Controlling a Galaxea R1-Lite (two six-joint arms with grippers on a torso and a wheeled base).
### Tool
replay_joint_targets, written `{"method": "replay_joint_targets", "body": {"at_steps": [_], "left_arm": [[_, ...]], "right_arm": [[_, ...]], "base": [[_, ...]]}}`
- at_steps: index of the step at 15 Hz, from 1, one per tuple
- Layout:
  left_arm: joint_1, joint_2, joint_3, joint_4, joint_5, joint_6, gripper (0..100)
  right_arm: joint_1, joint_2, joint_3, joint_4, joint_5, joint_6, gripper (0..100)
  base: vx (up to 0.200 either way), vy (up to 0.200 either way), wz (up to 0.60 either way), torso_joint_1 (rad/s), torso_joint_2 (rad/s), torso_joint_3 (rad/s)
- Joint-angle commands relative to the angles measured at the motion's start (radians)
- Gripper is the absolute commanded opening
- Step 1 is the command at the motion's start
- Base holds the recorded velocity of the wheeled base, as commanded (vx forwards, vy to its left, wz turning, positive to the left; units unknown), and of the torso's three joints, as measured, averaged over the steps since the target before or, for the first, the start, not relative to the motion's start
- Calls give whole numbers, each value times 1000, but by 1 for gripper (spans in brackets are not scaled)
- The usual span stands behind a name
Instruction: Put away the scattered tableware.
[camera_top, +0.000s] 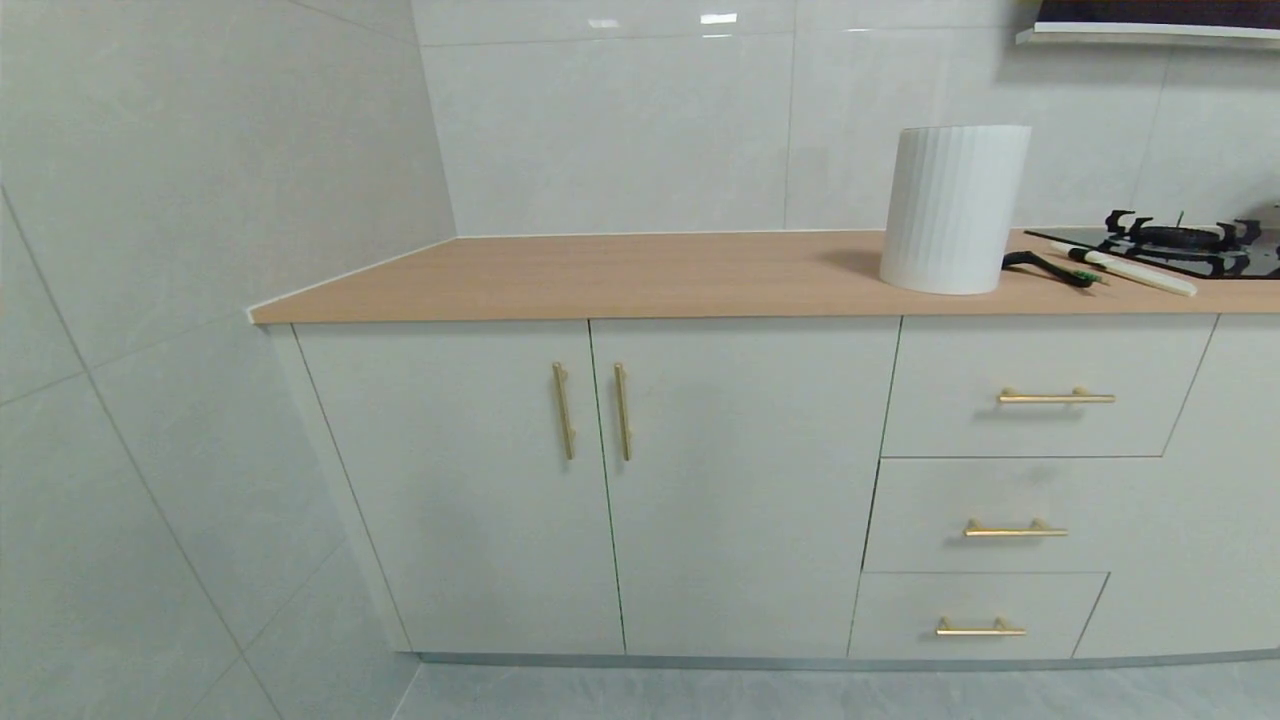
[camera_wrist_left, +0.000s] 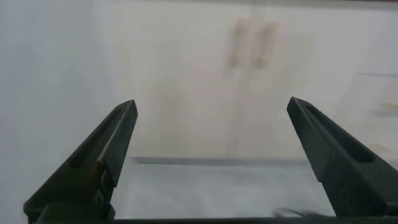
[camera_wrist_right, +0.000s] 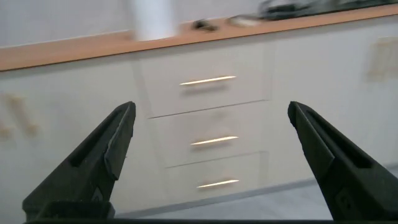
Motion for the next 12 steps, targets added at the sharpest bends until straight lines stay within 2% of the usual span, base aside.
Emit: {"method": "replay_joint_targets", "body": {"at_steps": [1, 2, 4, 6, 7, 8, 9, 10, 11, 12], "left_arm": [[50, -100, 43, 10, 36, 11, 100], [80, -100, 62, 9, 68, 6, 100], [119, -100, 73, -2, 71, 6, 100], [205, -111, 144, -71, 139, 11, 100], [259, -191, 188, -97, 116, 55, 100], [265, -195, 240, -116, 106, 101, 100], [265, -195, 283, -171, 106, 92, 100], [265, -195, 331, -226, 83, 100, 100], [265, -195, 380, -274, 11, 115, 100], [265, -195, 380, -275, -59, 114, 100]], "right_arm": [[-105, -231, 11, 78, 32, -30, 100], [-106, -231, 46, 72, 32, -27, 100], [-106, -231, 70, 68, -9, -24, 100], [-106, -231, 146, 63, -15, -22, 100], [-106, -231, 196, 57, -15, -20, 100], [-106, -231, 261, 25, -12, -19, 100], [-106, -231, 330, -41, -7, -24, 100], [-106, -229, 402, -118, 17, -30, 100], [-106, -229, 481, -192, 88, -57, 100], [-106, -231, 481, -198, 143, -70, 100]], "base": [[0, 0, 0, 0, 0, 0], [0, 0, 0, 0, 0, 0], [0, 0, 0, 0, 0, 0], [0, 0, 0, 0, 0, 0], [0, 0, 0, 0, 0, 0], [0, 0, 0, 0, 0, 0], [0, 0, 0, 0, 0, 0], [0, 0, 0, 0, 0, 0], [0, 0, 0, 0, 0, 0], [0, 0, 0, 0, 0, 0]]}}
